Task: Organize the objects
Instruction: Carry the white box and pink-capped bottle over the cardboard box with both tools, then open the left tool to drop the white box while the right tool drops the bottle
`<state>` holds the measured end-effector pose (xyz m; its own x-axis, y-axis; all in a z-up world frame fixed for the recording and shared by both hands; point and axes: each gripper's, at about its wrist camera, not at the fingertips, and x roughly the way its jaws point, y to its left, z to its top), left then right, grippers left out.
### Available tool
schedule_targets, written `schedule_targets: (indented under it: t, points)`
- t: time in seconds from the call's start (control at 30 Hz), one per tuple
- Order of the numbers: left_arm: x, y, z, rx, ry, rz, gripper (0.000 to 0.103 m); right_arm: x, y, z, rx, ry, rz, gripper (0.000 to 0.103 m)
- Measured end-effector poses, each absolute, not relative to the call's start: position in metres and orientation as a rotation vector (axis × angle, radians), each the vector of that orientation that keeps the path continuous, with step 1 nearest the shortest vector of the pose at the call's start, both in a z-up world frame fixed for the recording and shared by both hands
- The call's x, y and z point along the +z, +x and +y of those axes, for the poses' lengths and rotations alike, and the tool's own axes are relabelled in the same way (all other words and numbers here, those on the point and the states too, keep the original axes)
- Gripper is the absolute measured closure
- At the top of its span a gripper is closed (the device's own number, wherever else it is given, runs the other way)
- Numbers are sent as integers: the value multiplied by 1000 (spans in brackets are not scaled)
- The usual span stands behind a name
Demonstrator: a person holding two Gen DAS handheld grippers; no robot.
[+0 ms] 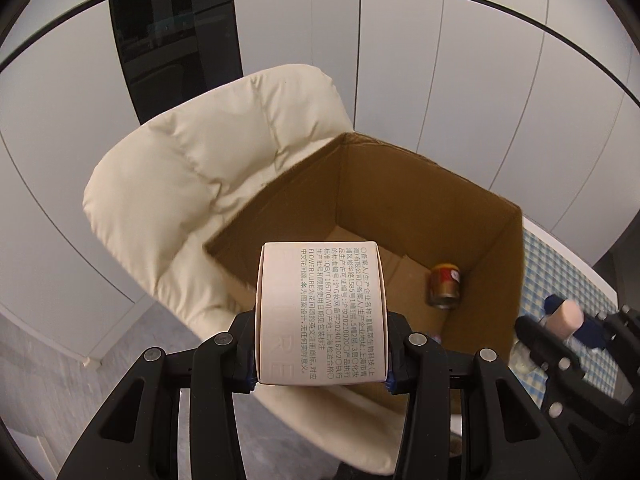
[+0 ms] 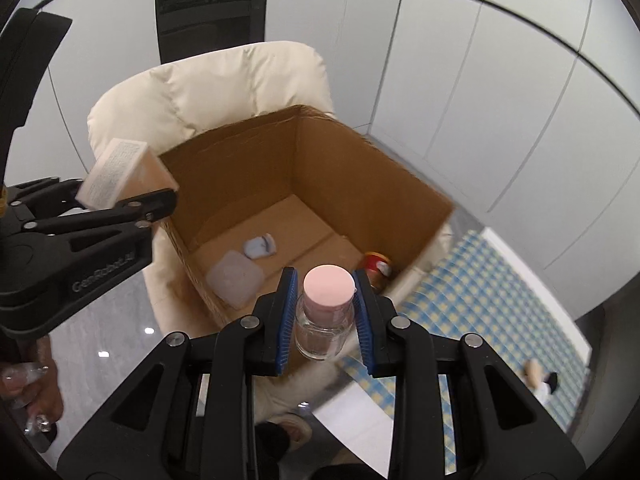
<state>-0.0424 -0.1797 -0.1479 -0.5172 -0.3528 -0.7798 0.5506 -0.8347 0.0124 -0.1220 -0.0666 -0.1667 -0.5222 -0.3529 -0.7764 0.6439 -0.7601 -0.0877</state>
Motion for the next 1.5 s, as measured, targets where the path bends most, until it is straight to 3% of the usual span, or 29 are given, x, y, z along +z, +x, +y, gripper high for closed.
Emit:
schedule_targets:
  t: [0.53,1.07,1.13,1.17,1.2,1.23,1.27,1.3,1.5]
  points:
    - [-192,-89,-220,-2282,1198,375,59,-219,-182,-98,-2224,1152,522,74]
    - [-194,-94,-212,-2305,1212,347,58,-225,-186,-99,-2227,1178,506,74]
    - [-191,-93,-210,-2315,1205,338,54,-223,-185,-99,-2228,1178,497,74]
    - [-189,-94,-208,-2330,1202,331,38,-222,-185,-97,-2230,1175,489,74]
    - [-187,-94,-206,-2339,1204,328,14,-220,-184,-96,-2236,1167,475,66]
    - [-185,-94,-205,-2337,1202,327,3,-218,-184,-94,-2249,1166,466,52]
    - [-182,-92,-202,-2340,1185,325,1,-216,-184,-92,-2263,1167,464,18]
    - [-180,-91,-200,-2350,1178,325,1,-214,-183,-91,-2289,1157,462,3]
    - [-174,-86,-198,-2352,1170,341,1,-201,-176,-83,-2345,1125,474,2]
